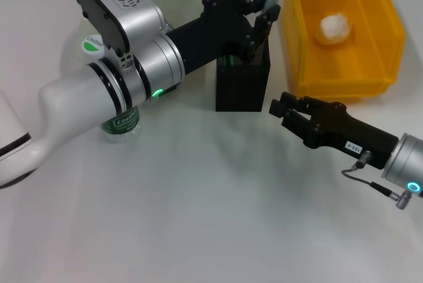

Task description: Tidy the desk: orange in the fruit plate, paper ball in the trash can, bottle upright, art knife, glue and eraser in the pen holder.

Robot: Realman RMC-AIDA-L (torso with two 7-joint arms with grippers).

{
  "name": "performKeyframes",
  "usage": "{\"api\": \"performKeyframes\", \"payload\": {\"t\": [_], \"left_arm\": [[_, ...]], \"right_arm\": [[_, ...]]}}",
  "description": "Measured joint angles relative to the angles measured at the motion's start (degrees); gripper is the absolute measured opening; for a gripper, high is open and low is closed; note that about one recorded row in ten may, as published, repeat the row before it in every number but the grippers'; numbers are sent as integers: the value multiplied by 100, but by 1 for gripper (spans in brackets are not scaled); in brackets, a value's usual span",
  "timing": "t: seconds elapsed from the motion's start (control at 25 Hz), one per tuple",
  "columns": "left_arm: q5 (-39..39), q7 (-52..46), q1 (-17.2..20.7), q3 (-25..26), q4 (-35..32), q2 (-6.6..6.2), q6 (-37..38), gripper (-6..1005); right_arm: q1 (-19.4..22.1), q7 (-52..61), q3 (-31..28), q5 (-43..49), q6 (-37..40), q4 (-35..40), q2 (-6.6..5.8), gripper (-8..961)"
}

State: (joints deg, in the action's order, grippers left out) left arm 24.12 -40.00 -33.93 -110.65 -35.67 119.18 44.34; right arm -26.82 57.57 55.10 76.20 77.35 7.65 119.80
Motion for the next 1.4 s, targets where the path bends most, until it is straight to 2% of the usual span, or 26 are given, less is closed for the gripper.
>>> {"api": "performKeyframes", "payload": {"t": [0.16,0.36,0.56,0.68,0.84,0.92,1.0,1.04,1.12,1.16,1.28,1.32,1.4], "left_arm": [[-3,-44,0,4,4,0,-23,193],[-5,-100,13,17,-19,0,3,399],[46,-505,57,35,-69,-10,319,547],[392,-1154,250,163,-265,-84,1020,643],[1456,-1898,517,695,-631,-122,1525,705],[2264,-2334,732,1213,-862,-123,2155,736],[2264,-2334,732,1213,-862,-123,2155,767],[2816,-2667,910,1662,-1023,-123,2701,783],[2961,-2757,959,1796,-1048,-122,2875,814],[3402,-2965,1122,2256,-1082,-128,3421,814],[3689,-3038,1224,2551,-1068,-144,3786,814],[4116,-3060,1387,2943,-968,-190,4347,814],[4236,-3049,1435,3060,-908,-204,4538,814]], "right_arm": [[-15,0,0,0,0,-1,0,307],[-18,0,0,0,-1,0,0,311],[-26,0,3,0,1,21,0,314],[-30,0,7,0,33,31,-1,316],[-37,-6,25,0,187,82,-9,319],[-32,-219,30,3,380,104,-17,321],[-27,-363,39,9,465,105,-22,322],[-20,-530,51,19,561,106,-25,323],[12,-999,70,43,834,106,-30,324],[41,-1280,71,44,1002,106,-35,325],[56,-1384,71,44,1069,106,-37,327],[81,-1599,71,44,1188,109,-40,328],[90,-1714,71,44,1236,118,-40,329]]}}
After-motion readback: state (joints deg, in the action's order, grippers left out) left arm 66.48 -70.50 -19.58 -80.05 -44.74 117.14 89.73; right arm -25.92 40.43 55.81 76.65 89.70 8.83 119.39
